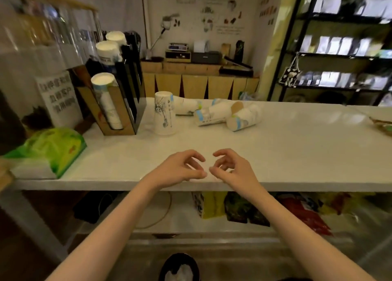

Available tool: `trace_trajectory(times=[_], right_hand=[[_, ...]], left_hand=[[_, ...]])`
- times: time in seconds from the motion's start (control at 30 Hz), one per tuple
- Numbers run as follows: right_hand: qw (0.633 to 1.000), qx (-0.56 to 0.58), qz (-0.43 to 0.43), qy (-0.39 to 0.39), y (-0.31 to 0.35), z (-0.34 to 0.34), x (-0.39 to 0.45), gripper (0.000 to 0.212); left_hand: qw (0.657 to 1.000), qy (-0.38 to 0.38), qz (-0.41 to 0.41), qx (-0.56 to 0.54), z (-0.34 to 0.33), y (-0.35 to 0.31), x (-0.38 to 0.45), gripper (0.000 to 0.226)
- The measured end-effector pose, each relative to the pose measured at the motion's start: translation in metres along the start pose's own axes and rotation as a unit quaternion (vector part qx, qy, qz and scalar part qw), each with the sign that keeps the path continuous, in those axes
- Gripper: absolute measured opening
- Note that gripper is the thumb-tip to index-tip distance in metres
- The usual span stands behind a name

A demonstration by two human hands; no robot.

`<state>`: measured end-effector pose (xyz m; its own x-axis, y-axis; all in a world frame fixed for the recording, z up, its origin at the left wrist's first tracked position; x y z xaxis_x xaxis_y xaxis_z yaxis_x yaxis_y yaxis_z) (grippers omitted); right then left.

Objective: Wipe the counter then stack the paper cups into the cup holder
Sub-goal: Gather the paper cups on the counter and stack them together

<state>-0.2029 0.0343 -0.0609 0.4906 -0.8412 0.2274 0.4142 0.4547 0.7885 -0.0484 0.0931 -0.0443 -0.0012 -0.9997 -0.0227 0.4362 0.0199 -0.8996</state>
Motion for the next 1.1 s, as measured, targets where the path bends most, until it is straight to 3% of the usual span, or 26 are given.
trace_trajectory(times=[0.2, 0.4, 0.5, 0.63, 0.77, 0.97, 1.1], right_hand=[[0.996, 0.019, -0.002, -0.09, -0.008, 0.047, 0.048, 0.039], [0.982, 0.119, -0.08, -0.123, -0.05, 0.075, 0.103, 0.052], [0.965, 0.169, -0.162, -0.119, -0.077, 0.081, 0.133, 0.056], [0.913, 0.276, -0.29, -0.074, -0.106, 0.09, 0.164, 0.052], [0.863, 0.369, -0.343, -0.046, -0.122, 0.094, 0.195, 0.048], [0.851, 0.38, -0.361, -0.022, -0.132, 0.09, 0.224, 0.04], [0.855, 0.349, -0.381, -0.029, -0.135, 0.093, 0.233, 0.055]], left_hand=[[0.987, -0.125, -0.074, -0.072, 0.01, -0.029, 0.041, 0.046], [0.979, -0.161, -0.118, -0.034, 0.004, -0.033, 0.101, 0.051], [0.974, -0.178, -0.134, 0.041, 0.006, -0.032, 0.139, 0.055], [0.961, -0.19, -0.121, 0.162, 0.009, -0.025, 0.188, 0.063], [0.944, -0.215, -0.103, 0.227, 0.013, -0.018, 0.237, 0.074], [0.907, -0.233, -0.041, 0.347, 0.017, -0.001, 0.283, 0.09], [0.895, -0.227, -0.011, 0.384, 0.014, 0.012, 0.292, 0.078]])
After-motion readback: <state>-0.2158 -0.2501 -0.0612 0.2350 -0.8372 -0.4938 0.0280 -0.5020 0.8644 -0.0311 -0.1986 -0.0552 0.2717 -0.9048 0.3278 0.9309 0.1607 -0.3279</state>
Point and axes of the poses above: each hand's wrist, its own x-axis towards the middle knuckle, its own z-axis out of the back of the hand, y = z × x, the point moved 3 cm from there along x, towards the middle knuckle, and after that the axes turned 8 degrees about -x, right-handed, at the moved point
